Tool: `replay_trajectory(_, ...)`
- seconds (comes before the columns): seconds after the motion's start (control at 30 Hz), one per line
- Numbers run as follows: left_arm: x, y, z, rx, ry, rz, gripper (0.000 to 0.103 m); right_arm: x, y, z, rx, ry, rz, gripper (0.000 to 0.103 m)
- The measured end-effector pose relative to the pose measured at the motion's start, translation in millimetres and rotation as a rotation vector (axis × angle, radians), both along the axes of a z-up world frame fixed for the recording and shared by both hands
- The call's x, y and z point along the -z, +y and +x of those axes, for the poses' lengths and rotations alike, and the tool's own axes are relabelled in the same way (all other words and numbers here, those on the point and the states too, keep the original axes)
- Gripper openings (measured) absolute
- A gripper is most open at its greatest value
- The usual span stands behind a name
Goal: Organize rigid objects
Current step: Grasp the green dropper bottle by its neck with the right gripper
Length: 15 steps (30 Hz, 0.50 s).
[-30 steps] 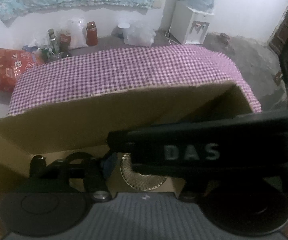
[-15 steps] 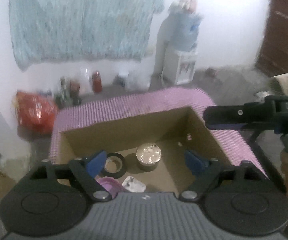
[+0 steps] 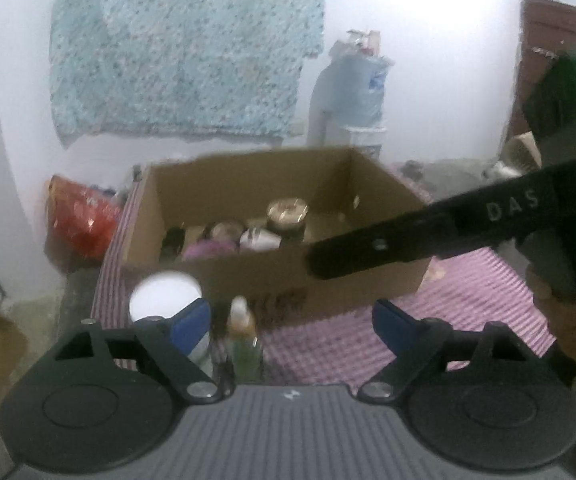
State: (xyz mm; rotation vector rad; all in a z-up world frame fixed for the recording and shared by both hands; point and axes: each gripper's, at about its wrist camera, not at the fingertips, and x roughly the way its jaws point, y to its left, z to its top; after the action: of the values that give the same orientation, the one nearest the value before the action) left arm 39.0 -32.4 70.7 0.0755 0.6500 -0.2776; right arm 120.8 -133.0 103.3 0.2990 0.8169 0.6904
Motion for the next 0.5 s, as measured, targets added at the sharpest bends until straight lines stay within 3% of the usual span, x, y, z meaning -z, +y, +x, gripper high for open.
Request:
replay_trajectory(0.13,24.5,0.3,2.2,-0.035,0.022,0.018,0.066,13.5,45.5,6.0,-0.074,-0.006,-0.092,0.052)
replay_trajectory(0.33,42.3,0.2,7.6,-0.045,0.002,0.079,0.059,25.0,78.3,16.6,-0.109,-0.055,-0.208,0.046)
replay_trajectory(0.43,47.8,-1.3,13.4,-0.049,0.015,0.091,0.047,32.7,82.6,23.0,-0.119,-0.048,-0.219,0.035)
replay_trajectory(0.5,50.4,-3.3,15.1,-0.052,0.014,0.1,0.046,38.0,82.6,27.7,-0.115,-0.037,-0.214,0.027)
